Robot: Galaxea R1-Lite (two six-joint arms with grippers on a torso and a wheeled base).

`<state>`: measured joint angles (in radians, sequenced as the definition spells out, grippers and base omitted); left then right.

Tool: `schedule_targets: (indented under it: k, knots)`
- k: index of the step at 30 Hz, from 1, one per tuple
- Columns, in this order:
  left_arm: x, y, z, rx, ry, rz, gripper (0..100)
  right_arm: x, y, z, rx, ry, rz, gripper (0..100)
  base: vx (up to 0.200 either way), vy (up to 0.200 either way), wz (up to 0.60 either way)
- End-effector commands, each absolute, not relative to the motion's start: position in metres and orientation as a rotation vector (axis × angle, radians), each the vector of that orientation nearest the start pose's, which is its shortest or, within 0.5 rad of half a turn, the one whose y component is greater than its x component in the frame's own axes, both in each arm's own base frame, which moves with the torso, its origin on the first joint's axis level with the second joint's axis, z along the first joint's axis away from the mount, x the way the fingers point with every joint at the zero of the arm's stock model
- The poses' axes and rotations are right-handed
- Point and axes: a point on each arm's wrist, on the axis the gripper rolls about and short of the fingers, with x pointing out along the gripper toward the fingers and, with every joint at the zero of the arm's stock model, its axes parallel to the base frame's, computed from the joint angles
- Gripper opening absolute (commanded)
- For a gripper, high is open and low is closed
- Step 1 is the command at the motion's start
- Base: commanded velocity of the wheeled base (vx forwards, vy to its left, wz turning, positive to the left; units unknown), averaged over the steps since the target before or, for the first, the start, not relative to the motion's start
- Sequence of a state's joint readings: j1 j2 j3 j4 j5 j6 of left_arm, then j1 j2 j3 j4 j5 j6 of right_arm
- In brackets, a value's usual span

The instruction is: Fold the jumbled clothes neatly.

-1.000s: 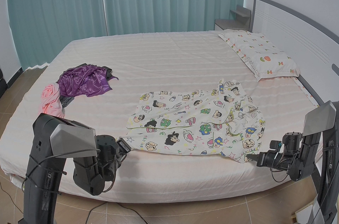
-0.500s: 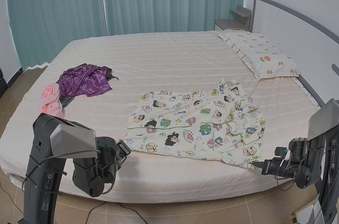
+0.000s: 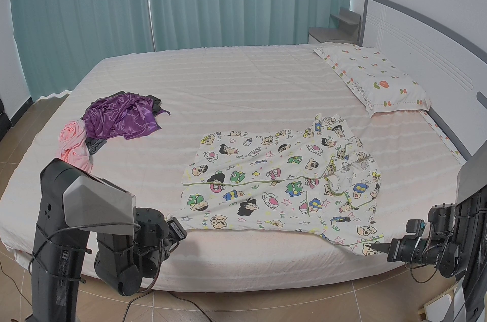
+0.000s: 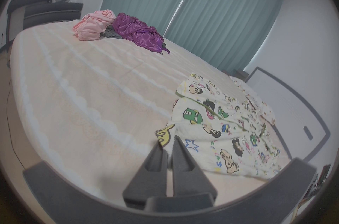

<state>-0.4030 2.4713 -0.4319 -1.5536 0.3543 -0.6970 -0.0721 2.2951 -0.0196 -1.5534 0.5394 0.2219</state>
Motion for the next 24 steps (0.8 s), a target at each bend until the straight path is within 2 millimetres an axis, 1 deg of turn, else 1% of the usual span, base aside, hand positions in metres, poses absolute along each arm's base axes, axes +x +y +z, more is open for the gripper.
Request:
schedule_targets:
  k: [1,4,9,13,20,24]
  knots:
    - [0.281,-0.117,-0.050,-0.476,0.473,0.095,0,0.214,-0.008,-0.016,0.428,0.718,0.355,0,0.000,0.000,0.00]
    - [0.275,-0.121,-0.053,-0.438,0.496,0.077,0,0.211,-0.010,-0.015,0.440,0.747,0.340,0,0.000,0.000,0.00]
    - [0.272,-0.125,-0.054,-0.410,0.512,0.060,0,0.206,-0.010,-0.012,0.445,0.782,0.336,0,0.000,0.000,0.00]
    - [0.266,-0.126,-0.057,-0.387,0.547,0.057,0,0.199,-0.011,-0.015,0.406,0.838,0.345,0,0.000,0.000,0.00]
    - [0.260,-0.126,-0.059,-0.353,0.576,0.049,0,0.189,-0.016,-0.012,0.370,0.893,0.338,0,0.000,0.000,0.00]
    - [0.257,-0.130,-0.060,-0.340,0.586,0.034,0,0.182,-0.017,-0.012,0.338,0.933,0.353,0,0.000,0.000,0.00]
